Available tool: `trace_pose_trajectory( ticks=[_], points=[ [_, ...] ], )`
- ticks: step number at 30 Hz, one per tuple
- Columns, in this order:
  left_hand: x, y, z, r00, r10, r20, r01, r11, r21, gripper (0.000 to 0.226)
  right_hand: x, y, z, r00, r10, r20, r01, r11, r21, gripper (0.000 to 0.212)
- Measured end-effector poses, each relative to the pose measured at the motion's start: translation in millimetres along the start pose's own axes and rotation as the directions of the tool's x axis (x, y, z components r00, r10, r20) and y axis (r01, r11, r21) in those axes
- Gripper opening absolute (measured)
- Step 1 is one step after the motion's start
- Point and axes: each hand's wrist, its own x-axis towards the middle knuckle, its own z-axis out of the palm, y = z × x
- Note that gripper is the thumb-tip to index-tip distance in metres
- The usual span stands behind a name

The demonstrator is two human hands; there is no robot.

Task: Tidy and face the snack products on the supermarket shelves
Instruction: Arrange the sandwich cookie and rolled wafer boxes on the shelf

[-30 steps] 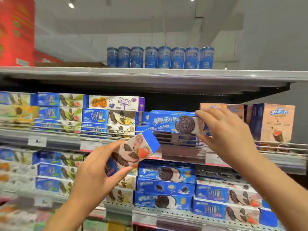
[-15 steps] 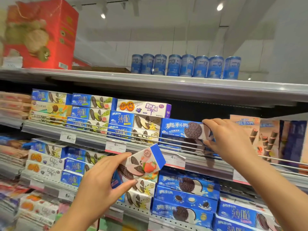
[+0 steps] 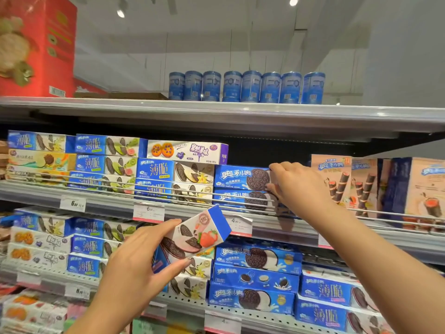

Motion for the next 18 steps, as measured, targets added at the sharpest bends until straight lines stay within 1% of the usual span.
trace_pose_trajectory(
  ticks=[3, 6, 8, 9, 10, 11, 12, 13, 14, 16, 18],
  points=[
    [2.9, 5.5, 4.0, 1.000, 0.016, 0.020, -0.016, 1.000, -0.005, 0.067, -2.3, 0.4, -1.0, 1.000, 0.022, 0.017, -0.023, 0.998, 0.050, 0.052],
    [3.4, 11.3, 8.6, 0.999, 0.024, 0.028, -0.024, 1.000, -0.014, 0.065, -18.6, -2.9, -16.9, 0.999, 0.004, -0.040, 0.000, 0.994, 0.110, 0.058],
    [2.4, 15.2, 13.0, 0.999, 0.038, 0.022, -0.038, 0.999, -0.001, 0.066, -42.2, -7.5, -34.6, 0.996, 0.031, -0.083, -0.010, 0.968, 0.250, 0.050],
    [1.5, 17.5, 16.2, 0.998, 0.054, 0.023, -0.054, 0.999, 0.001, 0.066, -58.1, -10.4, -42.6, 0.994, 0.072, -0.077, -0.038, 0.926, 0.377, 0.045],
    [0.4, 20.5, 20.2, 0.997, 0.075, 0.023, -0.075, 0.997, 0.001, 0.065, -76.0, -13.6, -50.2, 0.992, 0.122, -0.031, -0.088, 0.844, 0.529, 0.041],
    [-0.3, 24.5, 24.9, 0.995, 0.100, 0.023, -0.100, 0.995, 0.000, 0.065, -94.5, -17.1, -56.6, 0.985, 0.161, 0.053, -0.155, 0.725, 0.671, 0.041],
    [-0.4, 29.3, 29.7, 0.992, 0.126, 0.027, -0.127, 0.992, 0.004, 0.064, -111.6, -20.5, -61.6, 0.972, 0.175, 0.155, -0.229, 0.587, 0.777, 0.046],
    [0.0, 36.4, 37.1, 0.987, 0.156, 0.037, -0.156, 0.988, 0.003, 0.064, -130.6, -21.9, -64.5, 0.953, 0.171, 0.248, -0.300, 0.470, 0.830, 0.052],
    [-0.2, 43.0, 43.2, 0.982, 0.185, 0.040, -0.186, 0.983, 0.004, 0.063, -146.6, -24.5, -64.7, 0.938, 0.162, 0.306, -0.346, 0.396, 0.851, 0.058],
    [-0.6, 57.2, 55.5, 0.970, 0.242, 0.041, -0.242, 0.970, 0.007, 0.064, -172.8, -29.6, -59.8, 0.912, 0.165, 0.374, -0.408, 0.290, 0.866, 0.066],
    [-2.0, 76.4, 71.9, 0.953, 0.300, 0.054, -0.300, 0.954, 0.008, 0.064, -196.1, -28.9, -52.0, 0.879, 0.244, 0.410, -0.454, 0.165, 0.875, 0.058]
  ],
)
